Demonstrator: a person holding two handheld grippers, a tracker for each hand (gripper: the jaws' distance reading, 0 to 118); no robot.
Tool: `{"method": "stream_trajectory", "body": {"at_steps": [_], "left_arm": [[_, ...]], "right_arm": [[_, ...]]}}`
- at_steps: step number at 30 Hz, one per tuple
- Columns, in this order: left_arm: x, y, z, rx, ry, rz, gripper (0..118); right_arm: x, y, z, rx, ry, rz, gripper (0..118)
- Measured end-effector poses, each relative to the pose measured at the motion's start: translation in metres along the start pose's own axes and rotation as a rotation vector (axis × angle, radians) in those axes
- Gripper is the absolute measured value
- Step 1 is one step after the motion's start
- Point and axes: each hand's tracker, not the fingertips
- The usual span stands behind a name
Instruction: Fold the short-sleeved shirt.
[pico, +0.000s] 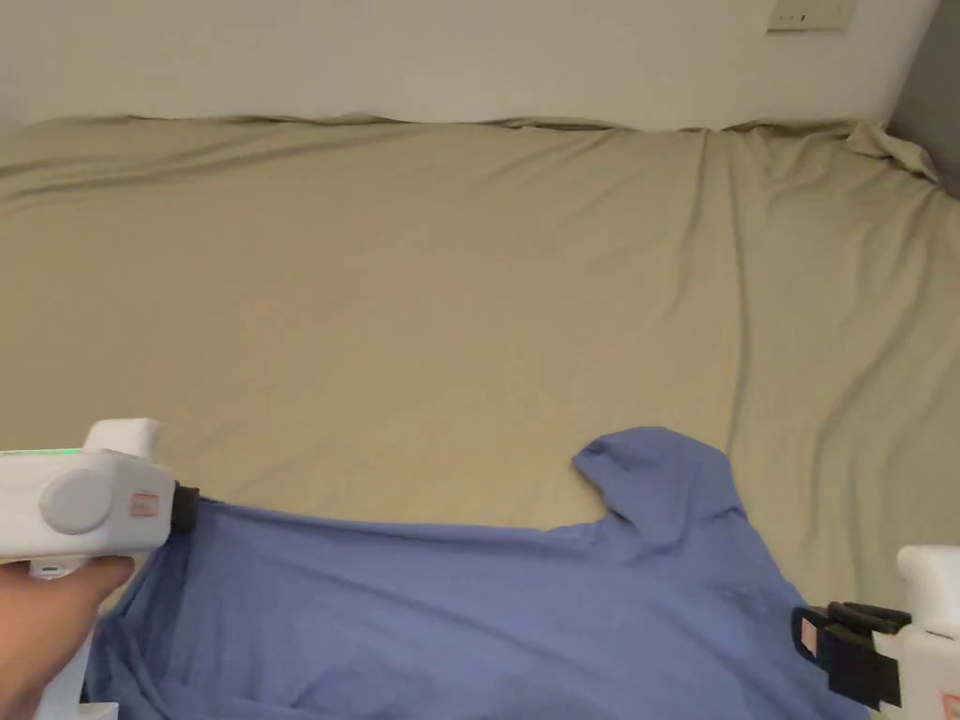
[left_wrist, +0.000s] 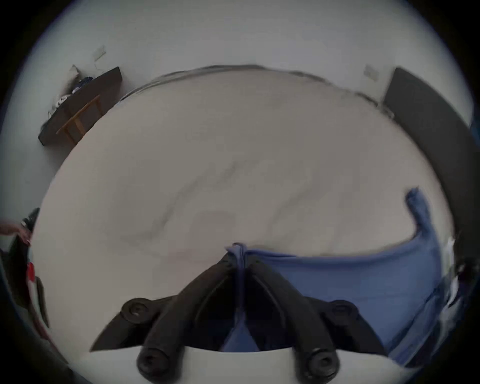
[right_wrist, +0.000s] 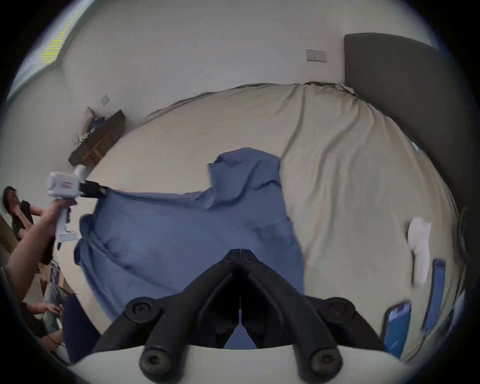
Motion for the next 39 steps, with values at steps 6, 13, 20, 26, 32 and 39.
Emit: {"method": "stream_trajectory", "body": {"at_steps": [6,13,20,26,32,39], "left_arm": [[-0.018,0.037,0.026,0.07,-0.077,0.06,2],[-0.019,0.028,0.03,0.041,-0.067,0.061,2],[-0.026,0.025,0.018,0.023,-0.071,0.091,2],[-0.034,0.025,0.034,0.036,-0.111,0.122,2],[-0.047,0.001,0.089,0.058,-0.207,0.043,2],[-0.069,-0.055,0.139,-0.02,-0.283,-0.05,2]], "right_arm": [[0.045,0.06,-0.086,-0.077,0.08,-0.012,26],[0.042,0.083,-0.167,-0.28,-0.1,0.084,43],[0.017,0.091,-0.137,-0.163,-0.081,0.18,5],[0.021,0.113,-0.055,-0.016,-0.002,0.172,5],[0.006,0.083,0.037,-0.007,0.08,0.327,5],[-0.003,0.011,0.08,-0.162,0.128,0.297,5]]}}
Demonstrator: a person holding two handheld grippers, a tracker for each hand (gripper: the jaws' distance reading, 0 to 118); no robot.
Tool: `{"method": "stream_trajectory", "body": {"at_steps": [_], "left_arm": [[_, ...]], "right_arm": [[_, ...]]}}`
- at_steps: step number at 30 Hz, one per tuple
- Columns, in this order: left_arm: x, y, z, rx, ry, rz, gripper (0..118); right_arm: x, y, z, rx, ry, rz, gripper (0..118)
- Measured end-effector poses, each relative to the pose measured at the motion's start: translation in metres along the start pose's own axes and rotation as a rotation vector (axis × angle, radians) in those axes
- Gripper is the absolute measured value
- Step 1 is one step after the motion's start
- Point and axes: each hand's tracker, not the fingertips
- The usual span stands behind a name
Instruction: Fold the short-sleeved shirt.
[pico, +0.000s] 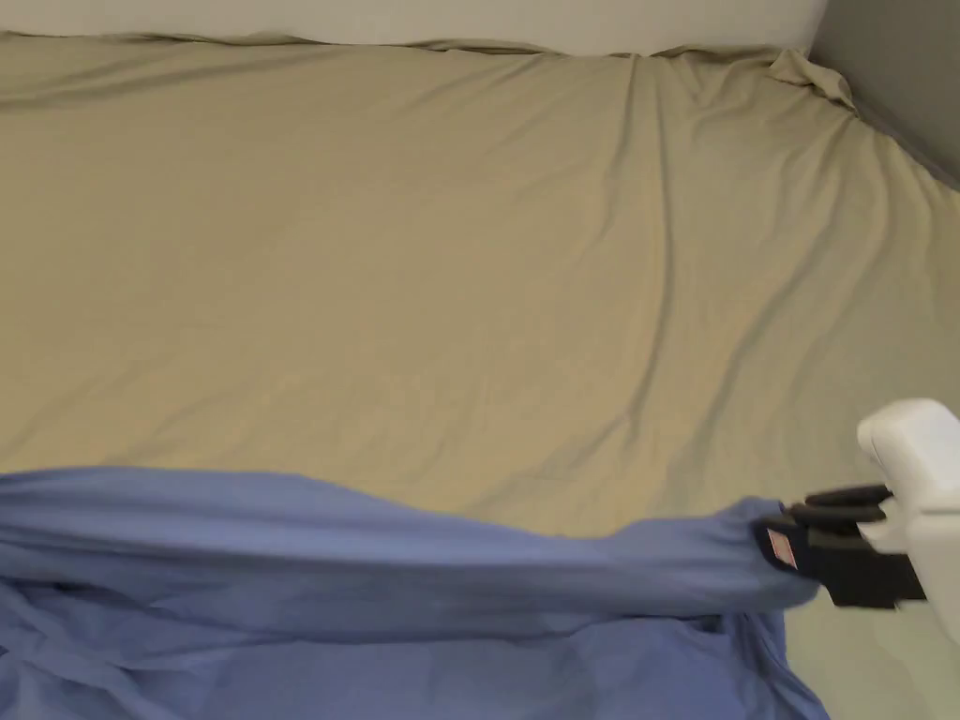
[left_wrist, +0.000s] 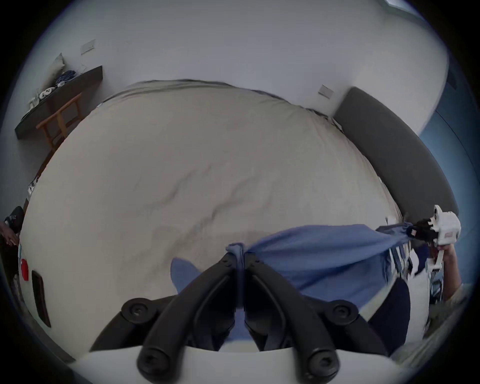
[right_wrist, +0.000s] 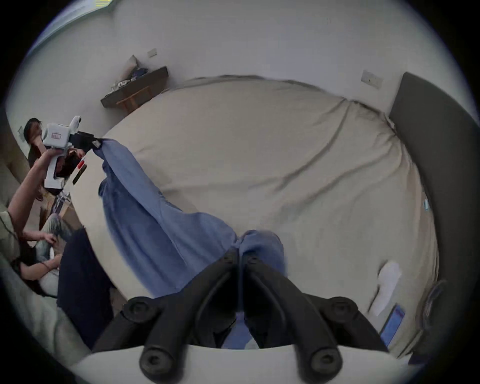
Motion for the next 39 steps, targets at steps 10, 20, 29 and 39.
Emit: {"method": "stream_trajectory", "body": {"at_steps": [10,20,29,39], "left_arm": [[-0.004,-0.091,-0.045,-0.278,0.037,-0.101,2],[-0.028,-0.106,-0.065,-0.273,0.038,-0.003,2],[0.004,-0.096,0.006,0.111,0.035,0.046,118],[-0.005,-0.119,-0.002,0.059,0.092,0.152,0]], "right_arm": [[-0.038,-0.08,-0.048,-0.287,0.026,-0.049,5],[-0.018,-0.105,-0.095,-0.365,0.03,-0.193,5],[-0.036,-0.084,-0.023,-0.02,0.007,-0.101,116],[-0.06,-0.042,0.003,0.28,-0.055,-0.366,2]]}}
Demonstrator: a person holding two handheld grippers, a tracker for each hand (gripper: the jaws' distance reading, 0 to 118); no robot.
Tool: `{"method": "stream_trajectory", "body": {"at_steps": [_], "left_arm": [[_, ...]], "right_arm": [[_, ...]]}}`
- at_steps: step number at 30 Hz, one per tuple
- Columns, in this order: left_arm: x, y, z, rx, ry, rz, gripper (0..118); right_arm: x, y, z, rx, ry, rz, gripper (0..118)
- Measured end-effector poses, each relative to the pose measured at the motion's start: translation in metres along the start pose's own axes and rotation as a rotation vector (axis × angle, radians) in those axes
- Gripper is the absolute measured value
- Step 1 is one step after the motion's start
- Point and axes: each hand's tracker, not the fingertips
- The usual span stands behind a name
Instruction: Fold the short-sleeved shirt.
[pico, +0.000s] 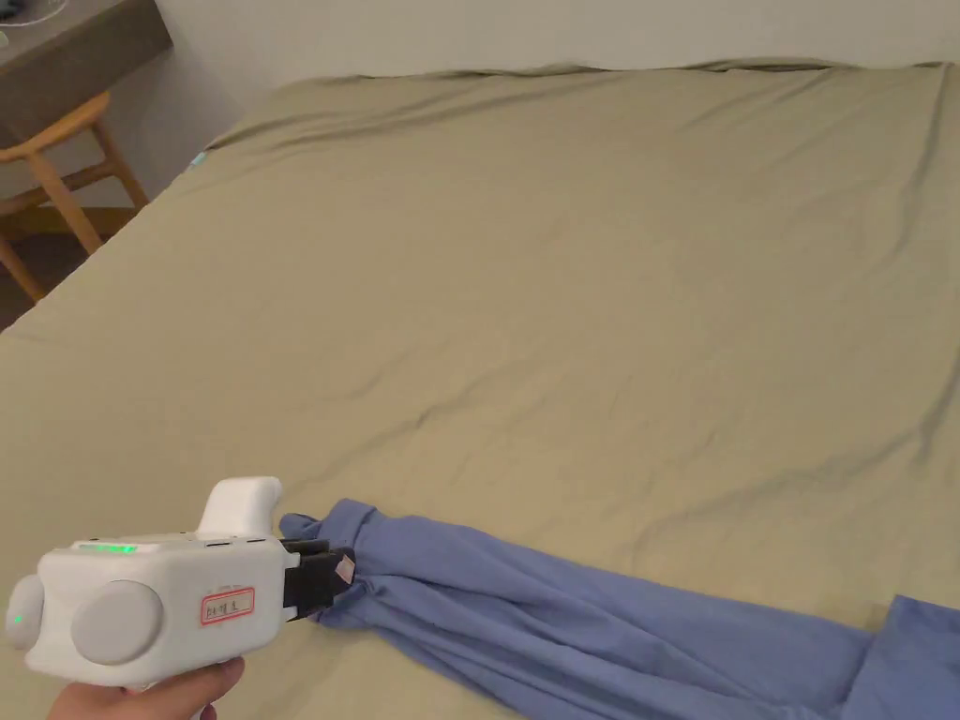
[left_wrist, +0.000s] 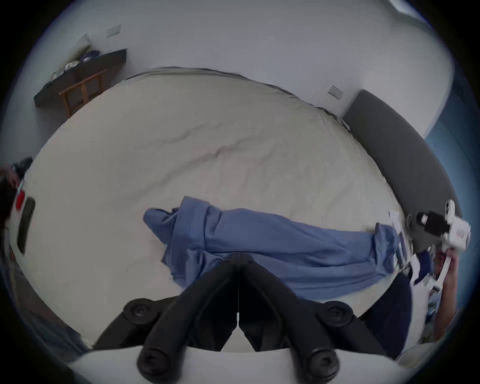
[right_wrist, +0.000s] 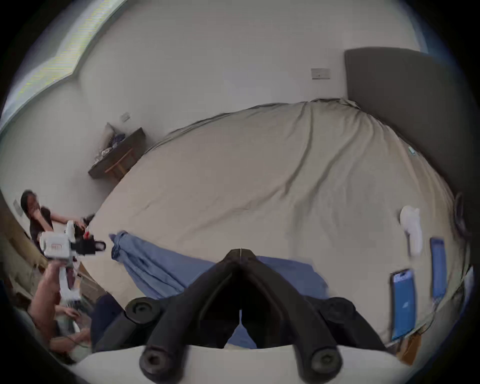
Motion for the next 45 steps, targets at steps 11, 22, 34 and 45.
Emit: {"method": "stream_trajectory", "body": {"at_steps": [11,22,34,45], "left_arm": [[-0.115,0.002,-0.026,-0.119,-0.603,0.334,102],[-0.109,0.028,-0.1,-0.185,-0.405,-0.004,118],[-0.029,0.015,-0.1,-0.216,-0.462,0.077,22],[-0.136,0.012,-0.008,-0.131,-0.197,0.286,22]], "right_arm": [[-0.005,-0.015,0.002,-0.062,0.309,0.008,2],[0.011,-0.02,0.0,-0.028,0.48,-0.107,2],[-0.001,-0.018,-0.013,-0.05,0.495,-0.124,2],[-0.01,0.0,-0.005,-0.023,0.498,-0.086,2]]}}
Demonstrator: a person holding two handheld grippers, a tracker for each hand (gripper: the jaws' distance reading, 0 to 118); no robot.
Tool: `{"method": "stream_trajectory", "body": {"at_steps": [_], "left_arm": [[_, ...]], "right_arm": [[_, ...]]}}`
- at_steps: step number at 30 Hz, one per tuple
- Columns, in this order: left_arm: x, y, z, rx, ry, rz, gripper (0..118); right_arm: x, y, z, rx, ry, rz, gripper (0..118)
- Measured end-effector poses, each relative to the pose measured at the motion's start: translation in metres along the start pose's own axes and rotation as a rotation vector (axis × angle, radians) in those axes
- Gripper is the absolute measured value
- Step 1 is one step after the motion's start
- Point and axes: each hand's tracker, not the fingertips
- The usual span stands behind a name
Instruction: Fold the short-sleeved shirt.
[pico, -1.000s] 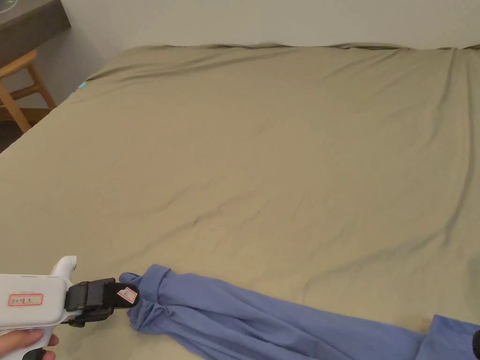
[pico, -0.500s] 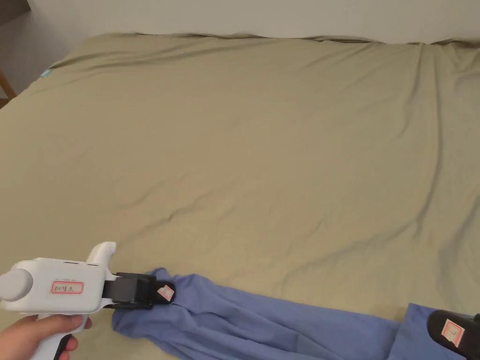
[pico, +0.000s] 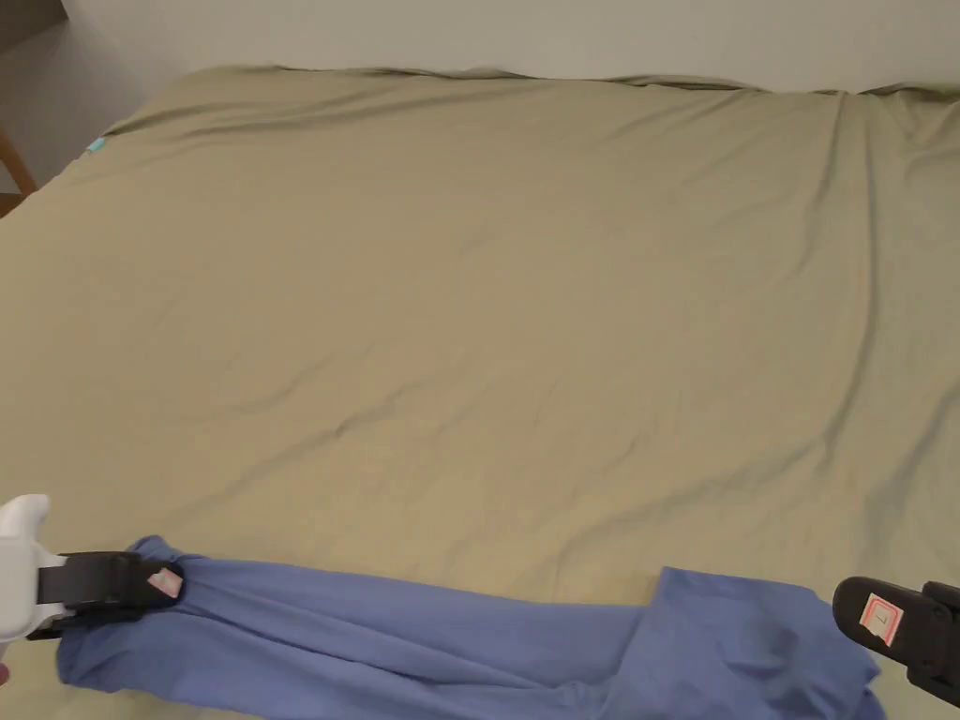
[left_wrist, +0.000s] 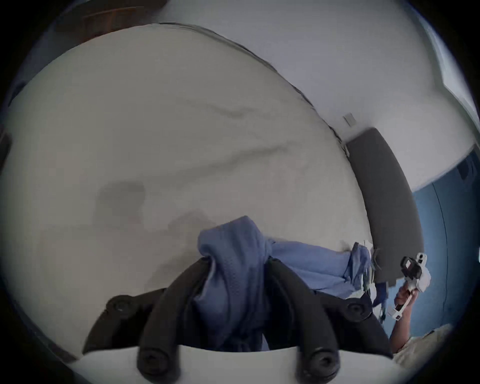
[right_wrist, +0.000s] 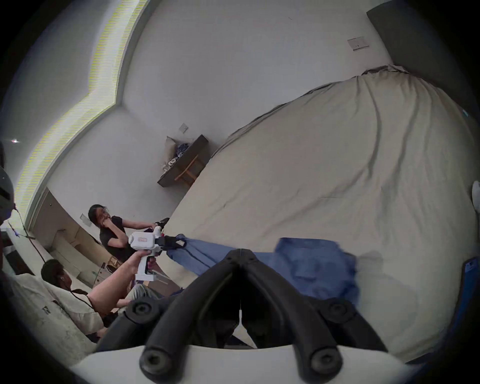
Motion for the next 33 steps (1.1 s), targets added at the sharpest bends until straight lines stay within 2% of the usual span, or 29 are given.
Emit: {"method": "stream_trajectory", "body": {"at_steps": [3,4,5,6,8,9,10,13,15,18,20,23,24,26,27,28,29,30,32,33], "left_arm": [[-0.011,0.002,0.032,0.033,0.118,0.004,22],[0.008,-0.007,0.04,0.034,0.158,0.014,22],[0.011,-0.005,0.049,0.076,0.279,-0.023,22],[0.018,-0.007,0.052,0.077,0.297,0.015,22],[0.04,-0.011,0.057,0.085,0.267,0.091,22],[0.07,-0.023,0.053,-0.028,0.086,0.265,22],[0.093,-0.025,0.054,-0.009,0.069,0.248,22],[0.148,-0.035,0.041,0.0,-0.122,0.17,22],[0.193,-0.046,0.007,-0.072,-0.205,0.095,22],[0.214,-0.063,-0.057,-0.141,-0.164,0.005,22],[0.207,-0.071,-0.106,-0.174,-0.091,0.008,22],[0.195,-0.082,-0.148,-0.158,0.024,-0.071,24],[0.202,-0.094,-0.146,-0.119,-0.002,-0.053,42],[0.201,-0.09,-0.129,-0.043,-0.112,0.026,67],[0.204,-0.087,-0.116,-0.029,-0.134,0.056,92],[0.2,-0.082,-0.108,0.002,-0.156,0.058,110],[0.199,-0.079,-0.088,0.047,-0.188,0.041,118],[0.196,-0.077,-0.068,0.106,-0.196,0.021,118],[0.212,-0.078,-0.03,0.198,-0.016,-0.038,117],[0.211,-0.081,-0.022,0.234,0.122,-0.087,104]], "right_arm": [[-0.002,0.002,-0.006,-0.002,0.015,0.006,2],[-0.003,0.002,-0.008,-0.006,0.018,0.011,2],[-0.004,0.002,-0.01,-0.009,0.019,0.017,2],[-0.004,0.001,-0.012,-0.014,0.02,0.021,2],[-0.003,0.0,-0.015,-0.021,0.013,0.019,2],[-0.001,-0.001,-0.016,-0.025,0.011,0.009,2],[0.0,-0.002,-0.016,-0.027,0.011,0.001,2],[0.003,-0.004,-0.015,-0.027,0.012,-0.015,2],[0.004,-0.005,-0.014,-0.024,0.006,-0.024,2],[0.005,-0.005,-0.01,-0.014,0.002,-0.038,2],[0.003,-0.006,-0.005,-0.012,0.0,-0.038,2],[-0.002,-0.006,0.006,-0.014,-0.055,0.018,2],[-0.003,-0.007,0.01,-0.017,-0.061,0.028,2],[-0.002,-0.009,0.016,-0.015,-0.072,0.039,2],[-0.001,-0.01,0.019,-0.013,-0.078,0.042,2],[-0.001,-0.01,0.021,-0.011,-0.08,0.043,2],[0.0,-0.011,0.022,-0.008,-0.081,0.044,2],[0.0,-0.01,0.021,-0.003,-0.081,0.043,2],[0.0,-0.011,0.019,0.002,-0.078,0.041,2],[0.0,-0.011,0.016,0.004,-0.076,0.038,2]]}}
